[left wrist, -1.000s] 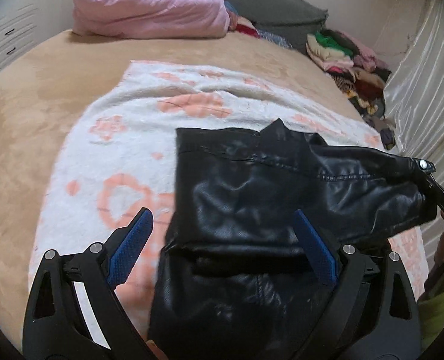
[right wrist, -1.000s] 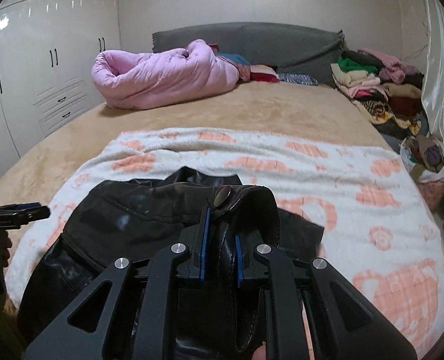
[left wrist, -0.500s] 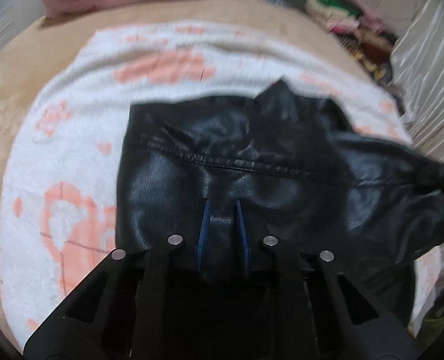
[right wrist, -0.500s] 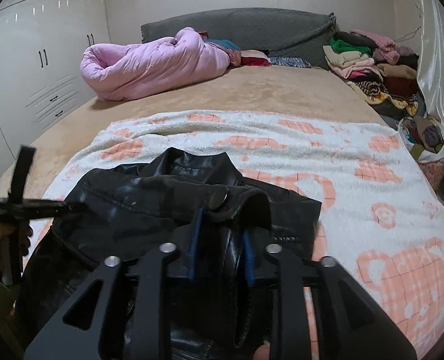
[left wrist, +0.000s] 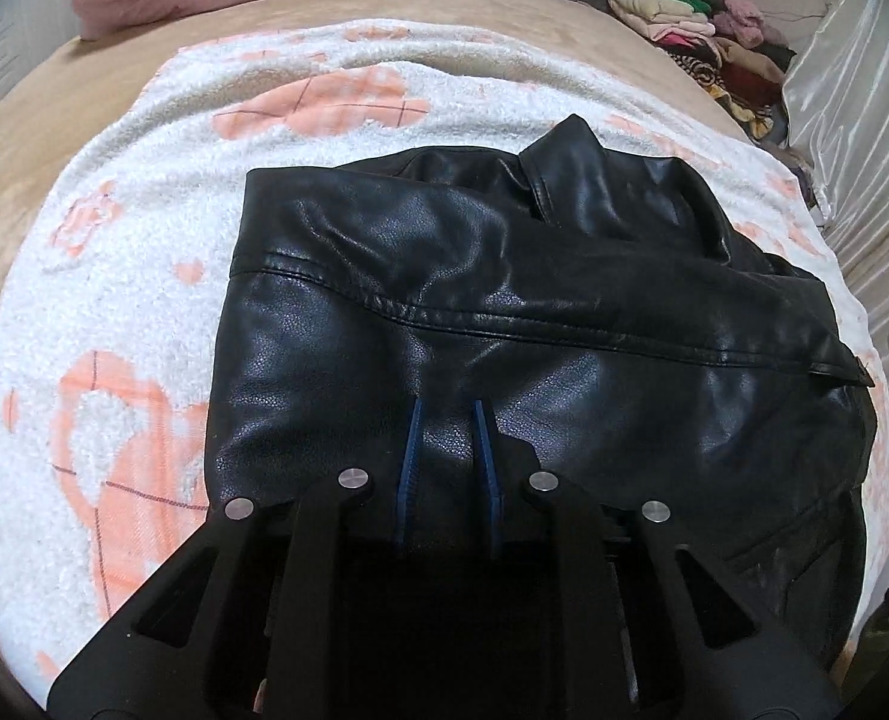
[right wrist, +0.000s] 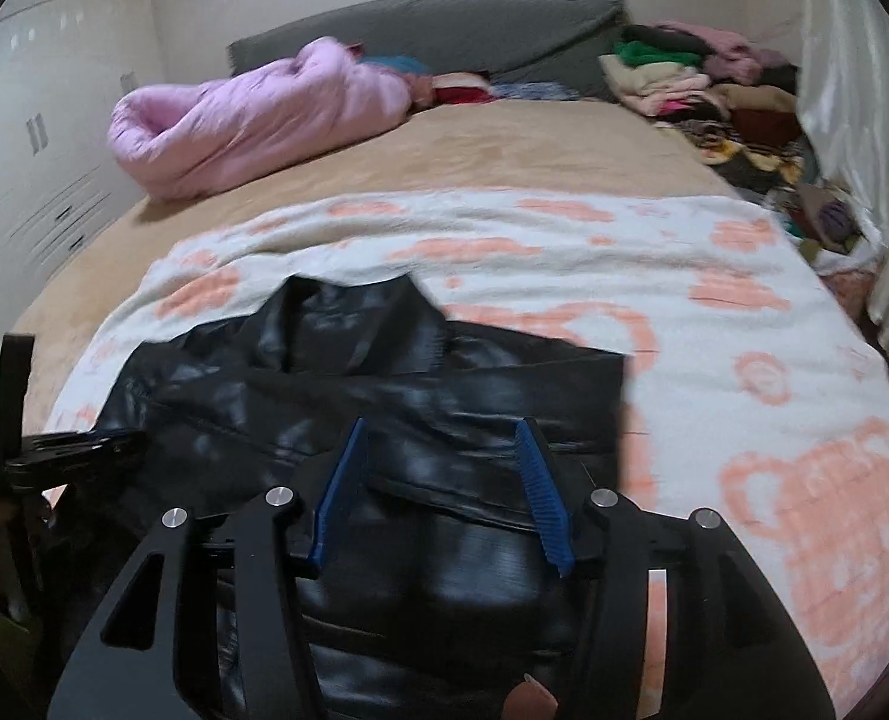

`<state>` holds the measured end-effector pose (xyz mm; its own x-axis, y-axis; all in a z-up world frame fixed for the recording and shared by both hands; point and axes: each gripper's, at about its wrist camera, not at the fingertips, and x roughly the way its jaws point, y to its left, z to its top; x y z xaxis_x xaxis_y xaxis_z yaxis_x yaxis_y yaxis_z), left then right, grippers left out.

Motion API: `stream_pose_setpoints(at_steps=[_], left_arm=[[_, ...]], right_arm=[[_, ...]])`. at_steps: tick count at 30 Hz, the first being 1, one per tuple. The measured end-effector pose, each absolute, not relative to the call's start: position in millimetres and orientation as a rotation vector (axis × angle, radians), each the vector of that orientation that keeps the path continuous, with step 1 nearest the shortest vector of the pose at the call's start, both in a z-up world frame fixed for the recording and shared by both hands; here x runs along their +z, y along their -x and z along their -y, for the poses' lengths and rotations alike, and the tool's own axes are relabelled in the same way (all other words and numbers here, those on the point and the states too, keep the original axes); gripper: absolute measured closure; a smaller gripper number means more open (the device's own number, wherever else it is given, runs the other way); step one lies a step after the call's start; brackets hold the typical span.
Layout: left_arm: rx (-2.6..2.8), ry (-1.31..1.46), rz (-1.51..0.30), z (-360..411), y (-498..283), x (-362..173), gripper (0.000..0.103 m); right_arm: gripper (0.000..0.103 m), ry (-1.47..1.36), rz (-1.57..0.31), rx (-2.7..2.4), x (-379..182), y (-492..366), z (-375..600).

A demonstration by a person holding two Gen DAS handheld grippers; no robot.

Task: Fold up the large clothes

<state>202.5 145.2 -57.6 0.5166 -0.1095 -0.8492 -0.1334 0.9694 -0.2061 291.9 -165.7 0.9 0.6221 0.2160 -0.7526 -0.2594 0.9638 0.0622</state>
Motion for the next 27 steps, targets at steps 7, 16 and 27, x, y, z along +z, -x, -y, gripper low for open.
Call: stream_pose_setpoints(at_steps=[7, 16, 27], left_arm=[[0.006, 0.263, -1.021, -146.8, -199.1, -57.2, 0.092], [-0.007, 0.252, -1.011, -145.7, -199.8, -60.1, 0.092], [-0.024, 0.28, -0.906, -146.1, -170.9, -33.1, 0.084]], right_arm=[[0.053, 0.126, -0.922, 0.31, -25.6, -307.9, 107.3], [0.054, 0.13, -1.115, 0.253, -89.7, -336.0, 109.4], [0.046, 0.015, -0.917, 0.349, -26.6, -283.8, 139.2]])
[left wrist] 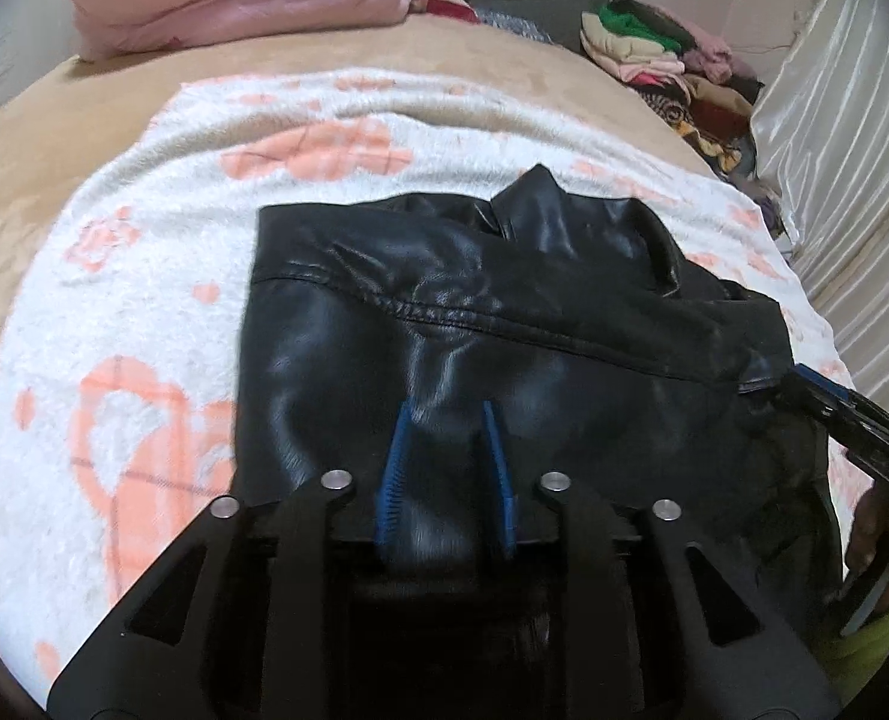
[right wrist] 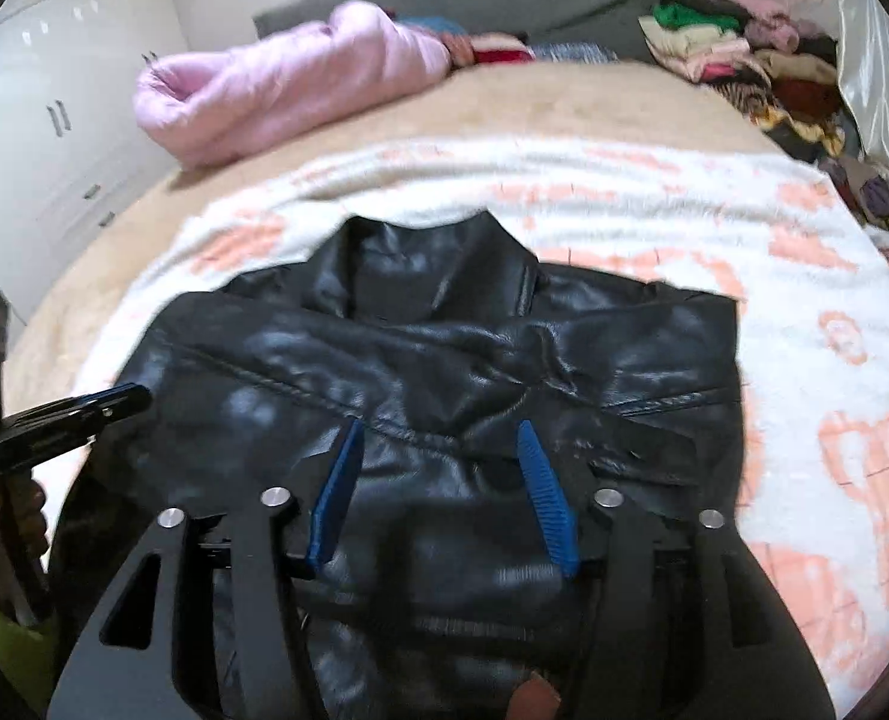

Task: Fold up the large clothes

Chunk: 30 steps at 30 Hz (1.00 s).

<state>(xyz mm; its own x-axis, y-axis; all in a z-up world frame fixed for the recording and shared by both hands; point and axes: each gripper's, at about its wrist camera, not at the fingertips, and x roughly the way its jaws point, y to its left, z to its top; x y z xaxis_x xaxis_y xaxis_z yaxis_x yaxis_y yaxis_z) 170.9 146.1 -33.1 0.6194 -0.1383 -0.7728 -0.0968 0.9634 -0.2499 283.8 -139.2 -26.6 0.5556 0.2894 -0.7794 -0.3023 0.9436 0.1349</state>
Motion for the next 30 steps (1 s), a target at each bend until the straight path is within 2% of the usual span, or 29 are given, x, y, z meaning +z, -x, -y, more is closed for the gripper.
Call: stream_pose_setpoints(at_steps=[2, 5, 7, 14, 17, 21, 23, 25, 30], left_arm=[[-0.043, 0.264, -0.9, -138.3, -161.4, -28.1, 0.083], [-0.073, 0.211, -0.926, -121.2, -151.3, -29.3, 0.074], [-0.076, 0.165, -0.953, -110.0, -147.1, -36.5, 0.07], [-0.081, 0.146, -0.973, -109.4, -150.6, -53.6, 0.07], [-0.075, 0.145, -0.973, -110.0, -149.3, -54.3, 0.07], [-0.069, 0.14, -0.964, -108.1, -143.5, -47.6, 0.069], [-0.072, 0.15, -0.959, -108.4, -140.3, -43.1, 0.068], [-0.078, 0.16, -0.952, -108.5, -136.7, -38.4, 0.063], [-0.089, 0.158, -0.94, -102.9, -129.1, -27.4, 0.052]], right_arm=[[0.044, 0.037, -0.893, 0.354, -21.0, -271.6, 140.4], [0.042, 0.026, -0.888, 0.382, -18.2, -259.7, 137.4], [0.036, 0.026, -0.901, 0.396, -21.4, -253.5, 135.7], [0.035, 0.066, -1.054, 0.318, -66.3, -253.0, 143.7], [0.035, 0.068, -1.044, 0.314, -74.5, -249.8, 142.9], [0.032, 0.024, -0.991, 0.33, -56.3, -241.7, 144.7], [0.028, -0.006, -0.963, 0.346, -44.3, -238.1, 149.5], [0.017, -0.018, -0.948, 0.35, -35.6, -236.6, 150.7], [0.009, -0.033, -0.91, 0.357, -19.1, -229.6, 154.9]])
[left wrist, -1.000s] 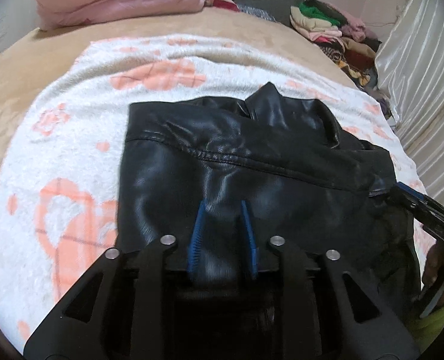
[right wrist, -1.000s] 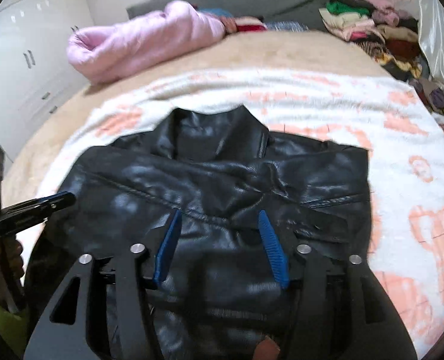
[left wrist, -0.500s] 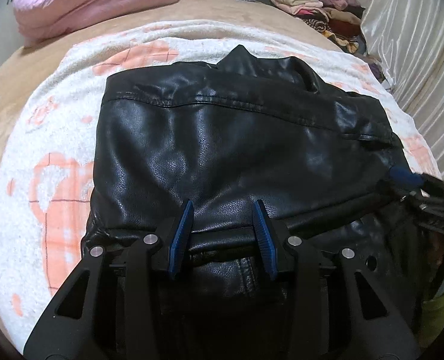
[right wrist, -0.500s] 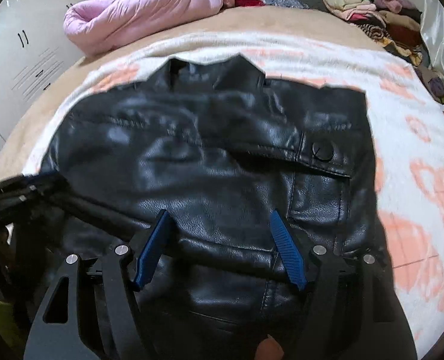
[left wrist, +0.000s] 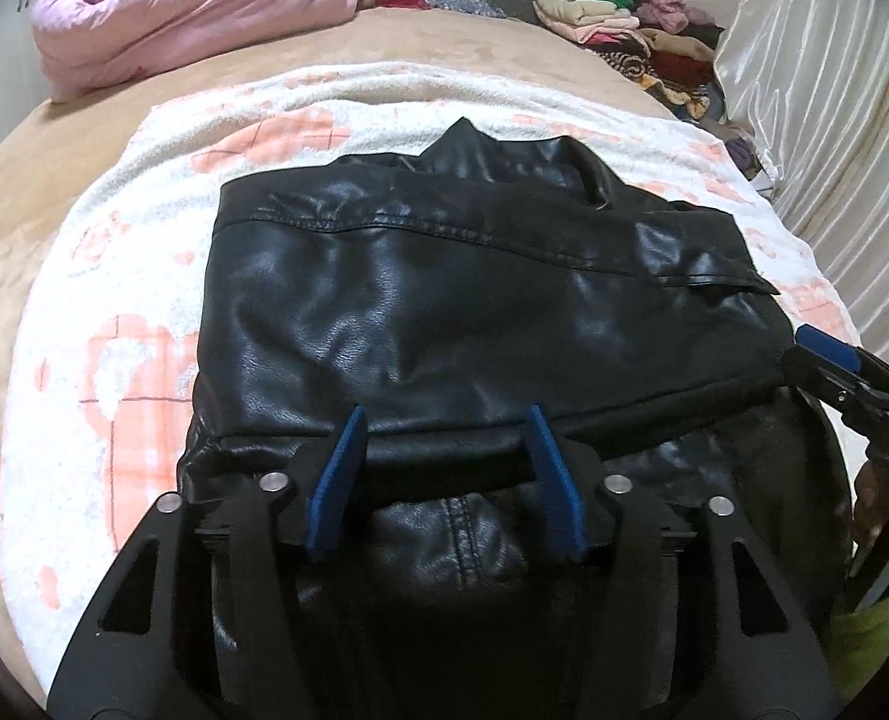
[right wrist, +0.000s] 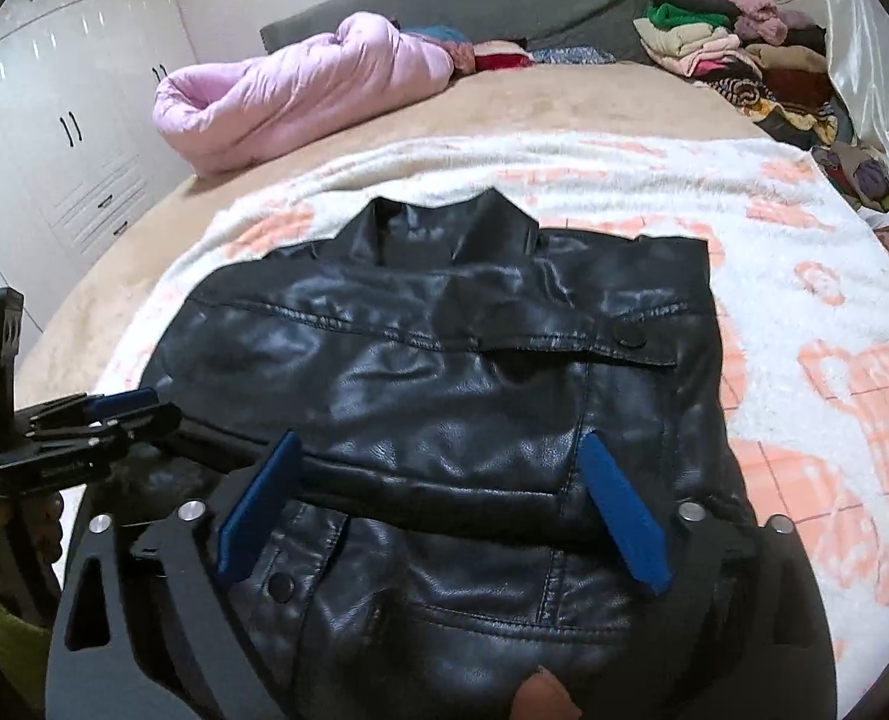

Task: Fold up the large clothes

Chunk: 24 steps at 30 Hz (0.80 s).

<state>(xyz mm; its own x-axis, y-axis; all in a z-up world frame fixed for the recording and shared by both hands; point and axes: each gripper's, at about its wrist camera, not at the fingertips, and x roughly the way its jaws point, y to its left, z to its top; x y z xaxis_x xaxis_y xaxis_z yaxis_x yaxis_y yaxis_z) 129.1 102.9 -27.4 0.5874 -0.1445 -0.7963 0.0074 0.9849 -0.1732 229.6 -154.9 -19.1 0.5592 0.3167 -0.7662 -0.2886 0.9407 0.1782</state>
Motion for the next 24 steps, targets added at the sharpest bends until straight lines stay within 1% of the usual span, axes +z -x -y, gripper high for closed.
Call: stream_pose_setpoints(at_steps=[1, 5, 6, 8, 11, 13, 15, 24], left_arm=[[-0.088, 0.16, -0.936, -102.3, -127.7, -25.0, 0.051], [-0.088, 0.168, -0.926, -100.2, -124.2, -18.6, 0.04], [-0.087, 0.166, -0.924, -100.0, -123.2, -16.8, 0.04], [-0.088, 0.168, -0.916, -99.5, -121.7, -12.8, 0.035], [-0.089, 0.173, -0.899, -98.1, -118.5, -5.4, 0.026], [-0.089, 0.178, -0.887, -98.4, -116.0, -0.2, 0.016], [-0.09, 0.181, -0.873, -98.0, -113.6, 5.1, 0.01], [-0.083, 0.17, -0.813, -94.5, -99.4, 30.0, 0.01]], right_arm=[[0.008, -0.037, -0.907, 0.356, -17.2, -227.4, 154.8], [0.007, -0.032, -0.889, 0.353, -7.6, -219.1, 156.1], [0.007, -0.034, -0.887, 0.353, -5.9, -216.8, 157.1], [0.007, -0.036, -0.88, 0.357, -2.5, -214.5, 156.7], [0.006, -0.04, -0.875, 0.357, 1.5, -212.7, 156.5], [0.006, -0.042, -0.867, 0.356, 5.2, -210.9, 156.2], [0.006, -0.046, -0.853, 0.36, 10.1, -208.5, 155.5], [0.005, -0.047, -0.793, 0.369, 36.4, -195.4, 153.6]])
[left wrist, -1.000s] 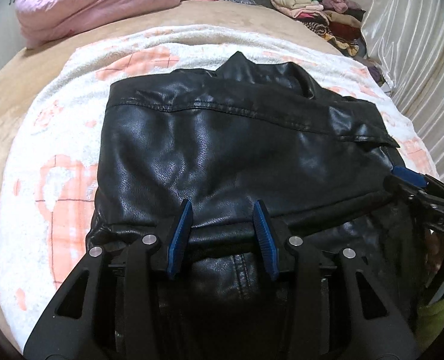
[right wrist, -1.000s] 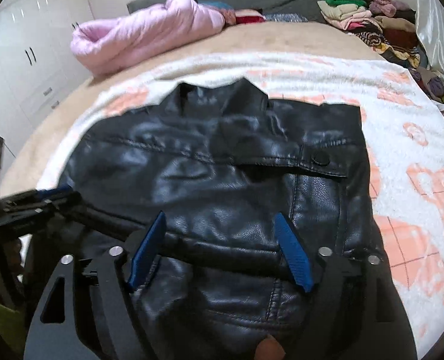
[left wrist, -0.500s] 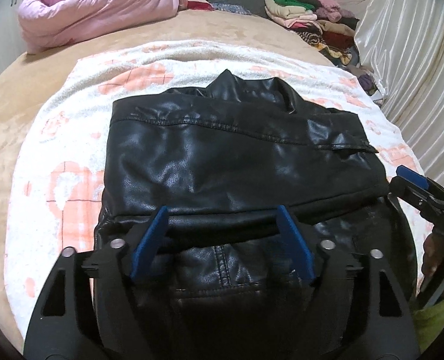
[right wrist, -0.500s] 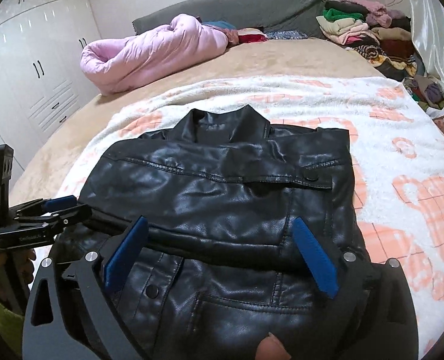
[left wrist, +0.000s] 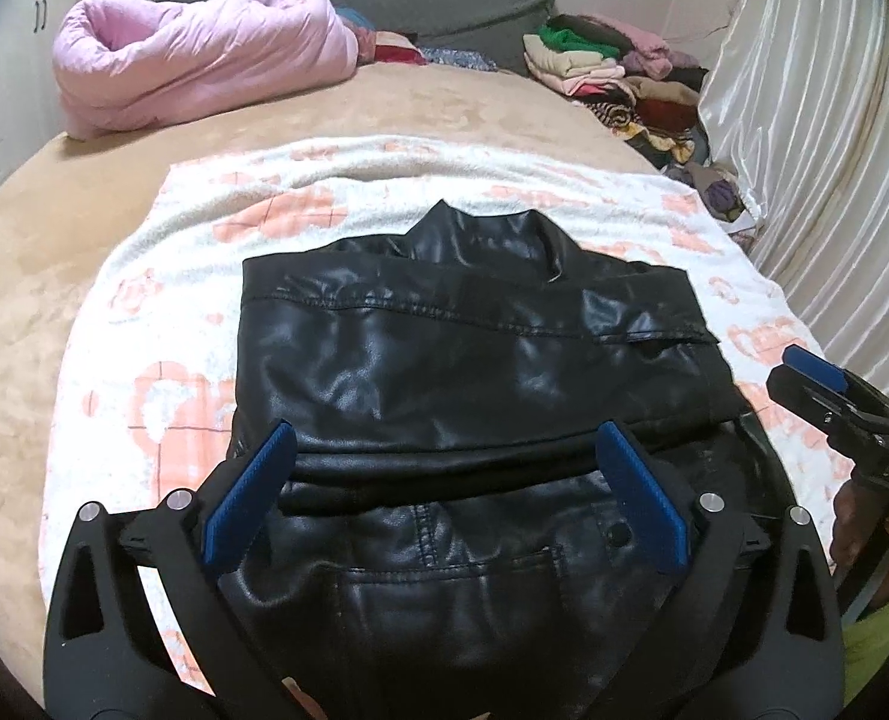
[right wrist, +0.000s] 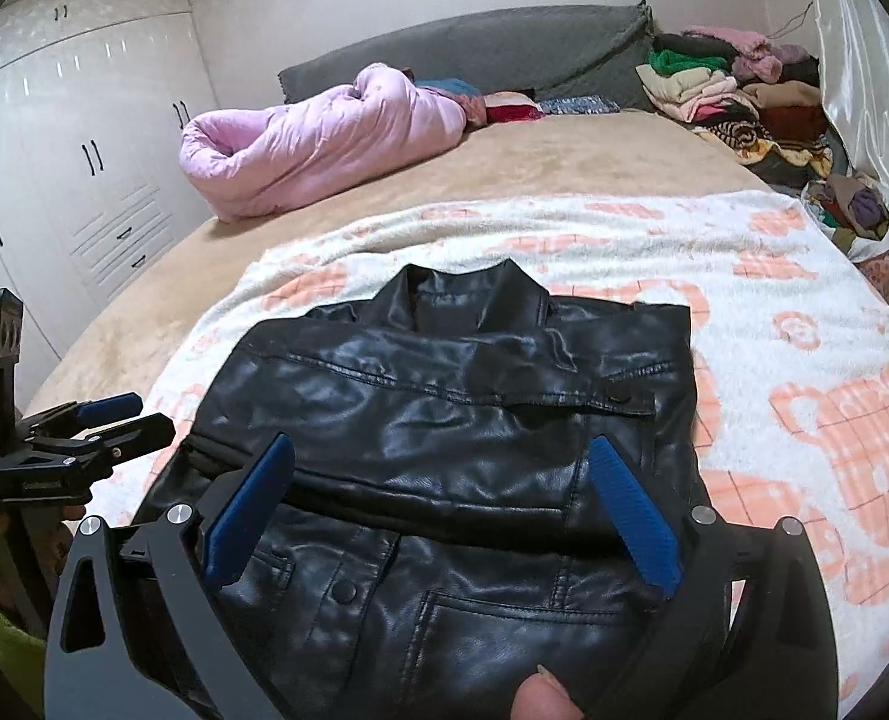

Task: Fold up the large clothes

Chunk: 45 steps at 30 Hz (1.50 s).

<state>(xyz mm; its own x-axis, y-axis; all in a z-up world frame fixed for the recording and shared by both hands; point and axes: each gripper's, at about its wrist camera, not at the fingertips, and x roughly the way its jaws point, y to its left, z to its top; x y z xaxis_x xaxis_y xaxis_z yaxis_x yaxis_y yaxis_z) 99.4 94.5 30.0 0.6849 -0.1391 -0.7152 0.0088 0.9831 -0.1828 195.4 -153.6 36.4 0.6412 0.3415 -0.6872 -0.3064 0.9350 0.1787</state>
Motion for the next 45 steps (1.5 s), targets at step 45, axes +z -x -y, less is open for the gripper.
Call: stream_pose_setpoints(at_steps=[45], left_arm=[[-0.08, 0.103, -0.785, -86.2, -13.0, 41.4, 0.01]], right_arm=[[0.004, 0.002, -0.768, 0.383, 59.5, -99.5, 170.4]])
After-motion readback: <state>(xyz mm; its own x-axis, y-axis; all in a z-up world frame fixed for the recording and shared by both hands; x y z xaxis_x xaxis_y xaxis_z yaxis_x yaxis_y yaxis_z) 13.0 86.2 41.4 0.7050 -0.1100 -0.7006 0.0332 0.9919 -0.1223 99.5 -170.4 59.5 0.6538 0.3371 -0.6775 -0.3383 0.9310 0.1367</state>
